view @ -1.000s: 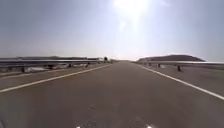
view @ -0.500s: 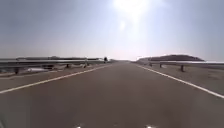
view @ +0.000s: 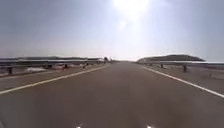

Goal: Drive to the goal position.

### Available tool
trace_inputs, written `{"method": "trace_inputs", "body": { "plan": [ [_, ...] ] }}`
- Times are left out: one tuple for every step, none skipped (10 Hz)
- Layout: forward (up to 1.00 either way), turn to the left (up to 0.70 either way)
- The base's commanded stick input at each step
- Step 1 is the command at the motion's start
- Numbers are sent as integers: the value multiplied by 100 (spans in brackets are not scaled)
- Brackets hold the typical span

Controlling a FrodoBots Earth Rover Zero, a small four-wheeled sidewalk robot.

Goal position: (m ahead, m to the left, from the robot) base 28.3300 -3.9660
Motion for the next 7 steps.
{"method": "trace_inputs", "body": {
  "plan": [
    [70,0],
    [70,0],
    [70,0],
    [70,0],
    [70,0],
    [70,0],
    [70,0]
  ]
}}
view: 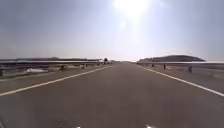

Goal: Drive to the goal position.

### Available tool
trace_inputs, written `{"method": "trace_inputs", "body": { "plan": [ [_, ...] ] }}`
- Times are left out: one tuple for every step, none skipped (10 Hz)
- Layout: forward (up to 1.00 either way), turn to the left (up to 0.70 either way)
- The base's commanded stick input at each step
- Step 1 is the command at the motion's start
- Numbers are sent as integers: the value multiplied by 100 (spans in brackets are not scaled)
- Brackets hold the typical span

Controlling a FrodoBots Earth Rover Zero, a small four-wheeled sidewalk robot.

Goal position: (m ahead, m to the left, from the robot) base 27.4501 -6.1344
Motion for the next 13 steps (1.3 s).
{"method": "trace_inputs", "body": {
  "plan": [
    [70,0],
    [70,0],
    [70,0],
    [70,0],
    [70,0],
    [70,0],
    [70,0],
    [70,0],
    [70,0],
    [70,0],
    [70,0],
    [70,0],
    [70,0]
  ]
}}
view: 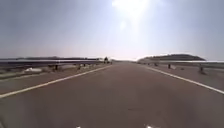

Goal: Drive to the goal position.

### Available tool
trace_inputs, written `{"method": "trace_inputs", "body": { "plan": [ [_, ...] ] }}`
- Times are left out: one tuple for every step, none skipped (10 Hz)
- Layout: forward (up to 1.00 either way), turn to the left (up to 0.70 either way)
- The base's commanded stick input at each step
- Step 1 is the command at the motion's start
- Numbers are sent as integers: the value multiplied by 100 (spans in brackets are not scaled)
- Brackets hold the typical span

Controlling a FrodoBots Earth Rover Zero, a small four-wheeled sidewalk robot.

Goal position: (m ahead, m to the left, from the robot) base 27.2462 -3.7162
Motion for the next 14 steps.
{"method": "trace_inputs", "body": {
  "plan": [
    [70,0],
    [70,0],
    [70,0],
    [70,0],
    [70,0],
    [70,0],
    [70,0],
    [70,0],
    [70,0],
    [70,0],
    [70,0],
    [70,0],
    [70,0],
    [70,0]
  ]
}}
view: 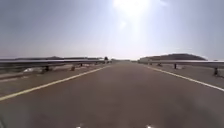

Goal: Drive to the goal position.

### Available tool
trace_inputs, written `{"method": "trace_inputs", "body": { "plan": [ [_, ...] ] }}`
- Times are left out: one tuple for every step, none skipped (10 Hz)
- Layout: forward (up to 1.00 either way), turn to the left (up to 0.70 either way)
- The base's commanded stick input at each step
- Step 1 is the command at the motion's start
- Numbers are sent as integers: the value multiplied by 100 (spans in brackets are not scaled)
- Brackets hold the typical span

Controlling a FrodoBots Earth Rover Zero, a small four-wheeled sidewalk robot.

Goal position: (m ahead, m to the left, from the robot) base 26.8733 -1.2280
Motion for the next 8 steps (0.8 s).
{"method": "trace_inputs", "body": {
  "plan": [
    [70,0],
    [70,0],
    [70,-15],
    [70,-23],
    [70,0],
    [70,0],
    [70,0],
    [70,0]
  ]
}}
